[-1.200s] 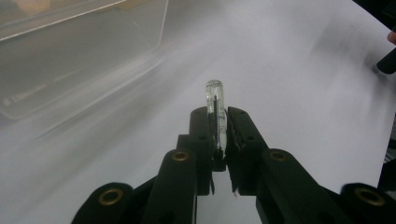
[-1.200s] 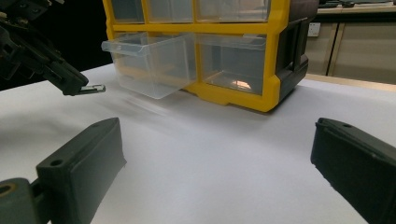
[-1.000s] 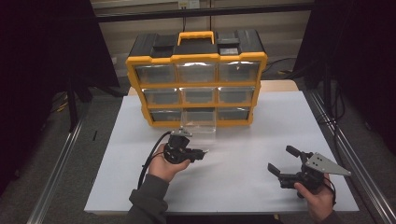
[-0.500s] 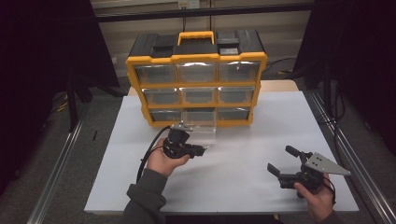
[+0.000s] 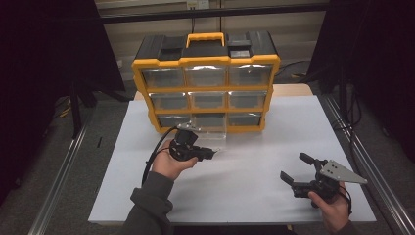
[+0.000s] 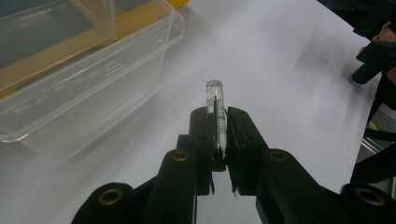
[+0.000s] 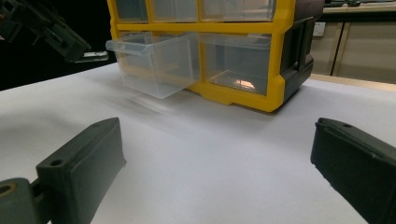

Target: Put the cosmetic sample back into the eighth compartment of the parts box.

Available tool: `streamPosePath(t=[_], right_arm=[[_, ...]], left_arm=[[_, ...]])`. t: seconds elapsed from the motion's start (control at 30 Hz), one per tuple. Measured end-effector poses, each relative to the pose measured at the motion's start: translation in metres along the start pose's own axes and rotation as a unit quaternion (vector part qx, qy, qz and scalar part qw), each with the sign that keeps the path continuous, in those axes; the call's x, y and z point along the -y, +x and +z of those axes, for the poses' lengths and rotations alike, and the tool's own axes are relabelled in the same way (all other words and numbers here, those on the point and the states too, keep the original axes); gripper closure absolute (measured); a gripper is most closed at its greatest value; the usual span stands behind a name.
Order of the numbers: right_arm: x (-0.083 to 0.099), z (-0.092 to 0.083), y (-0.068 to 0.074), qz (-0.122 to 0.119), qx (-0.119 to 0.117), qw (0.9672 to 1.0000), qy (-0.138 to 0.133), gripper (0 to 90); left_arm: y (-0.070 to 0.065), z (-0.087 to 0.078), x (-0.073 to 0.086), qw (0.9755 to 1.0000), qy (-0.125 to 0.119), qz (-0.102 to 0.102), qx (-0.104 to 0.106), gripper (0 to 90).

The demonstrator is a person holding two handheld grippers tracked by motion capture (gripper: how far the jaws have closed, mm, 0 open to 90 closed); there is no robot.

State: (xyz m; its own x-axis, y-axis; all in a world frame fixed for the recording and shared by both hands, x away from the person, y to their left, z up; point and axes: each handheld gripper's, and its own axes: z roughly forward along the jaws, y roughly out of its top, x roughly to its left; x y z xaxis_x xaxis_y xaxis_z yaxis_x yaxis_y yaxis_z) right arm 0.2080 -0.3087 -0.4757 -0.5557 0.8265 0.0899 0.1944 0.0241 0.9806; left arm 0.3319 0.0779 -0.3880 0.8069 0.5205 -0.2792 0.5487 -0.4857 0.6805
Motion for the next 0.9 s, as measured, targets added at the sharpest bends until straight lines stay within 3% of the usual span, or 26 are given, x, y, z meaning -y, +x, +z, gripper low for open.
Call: streamPosePath(t=[0.6,0.9], right_arm=[[0.000,0.000,0.000,0.000,0.000,1.0000,0.000,1.7],[0.000,0.000,0.000,-0.006,-0.003,1.0000,0.004,1.7]], left_arm=[[0.001,-0.010,-0.014,1.0000,0.003,0.002,-0.004,81.2],[0.003,-0.014,-0.020,1.0000,0.003,0.001,0.004,81.2]])
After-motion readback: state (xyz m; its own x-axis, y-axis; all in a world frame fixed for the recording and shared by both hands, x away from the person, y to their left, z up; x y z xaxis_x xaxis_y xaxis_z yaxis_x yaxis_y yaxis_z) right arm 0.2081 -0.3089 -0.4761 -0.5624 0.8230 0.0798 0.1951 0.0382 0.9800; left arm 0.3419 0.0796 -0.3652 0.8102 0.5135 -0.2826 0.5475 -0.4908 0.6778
